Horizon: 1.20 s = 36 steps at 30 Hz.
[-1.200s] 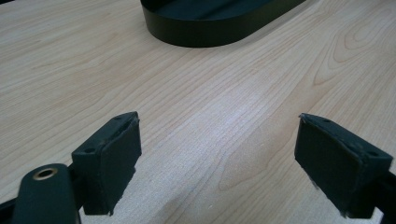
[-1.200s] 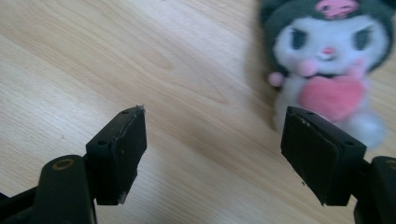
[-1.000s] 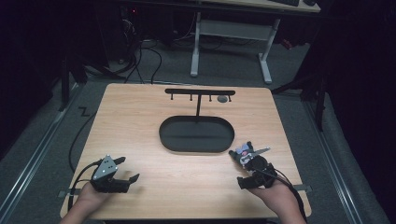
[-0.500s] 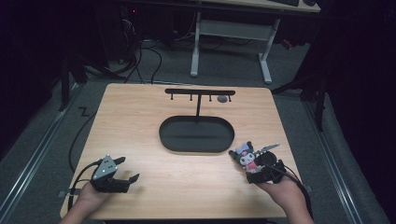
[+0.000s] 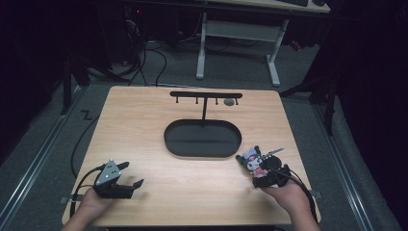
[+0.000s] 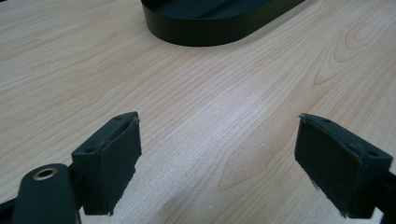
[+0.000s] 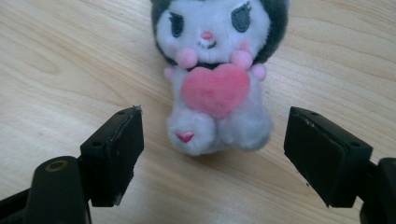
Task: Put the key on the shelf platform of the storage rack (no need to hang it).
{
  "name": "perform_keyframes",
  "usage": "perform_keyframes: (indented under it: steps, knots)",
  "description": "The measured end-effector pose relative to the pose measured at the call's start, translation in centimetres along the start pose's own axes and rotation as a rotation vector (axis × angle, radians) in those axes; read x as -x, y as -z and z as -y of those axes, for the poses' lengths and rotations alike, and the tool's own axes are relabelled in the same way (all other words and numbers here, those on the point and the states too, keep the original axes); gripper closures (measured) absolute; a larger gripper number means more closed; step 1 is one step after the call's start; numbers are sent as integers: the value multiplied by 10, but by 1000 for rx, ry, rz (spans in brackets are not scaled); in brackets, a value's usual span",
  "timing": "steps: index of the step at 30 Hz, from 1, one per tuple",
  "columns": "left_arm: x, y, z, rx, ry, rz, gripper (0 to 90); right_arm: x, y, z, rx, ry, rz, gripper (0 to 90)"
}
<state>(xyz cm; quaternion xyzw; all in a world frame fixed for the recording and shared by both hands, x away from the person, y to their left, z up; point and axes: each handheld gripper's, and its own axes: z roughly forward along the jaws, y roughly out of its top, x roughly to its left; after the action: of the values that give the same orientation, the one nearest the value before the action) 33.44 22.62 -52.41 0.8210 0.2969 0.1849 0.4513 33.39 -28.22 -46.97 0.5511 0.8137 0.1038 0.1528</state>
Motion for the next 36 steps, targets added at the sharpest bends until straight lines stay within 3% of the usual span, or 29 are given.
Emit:
perform_keyframes:
  steps: [11, 21, 36]
  knots:
    - [0, 0, 0, 0, -1, -3, 155, 1, -13, 1, 2, -10, 7, 291]
    - [0, 0, 0, -1, -2, -1, 155, -2, -17, 3, 25, -2, 24, 459]
    - [1, -1, 0, -5, -8, -5, 155, -4, 7, 1, 91, -50, -14, 478]
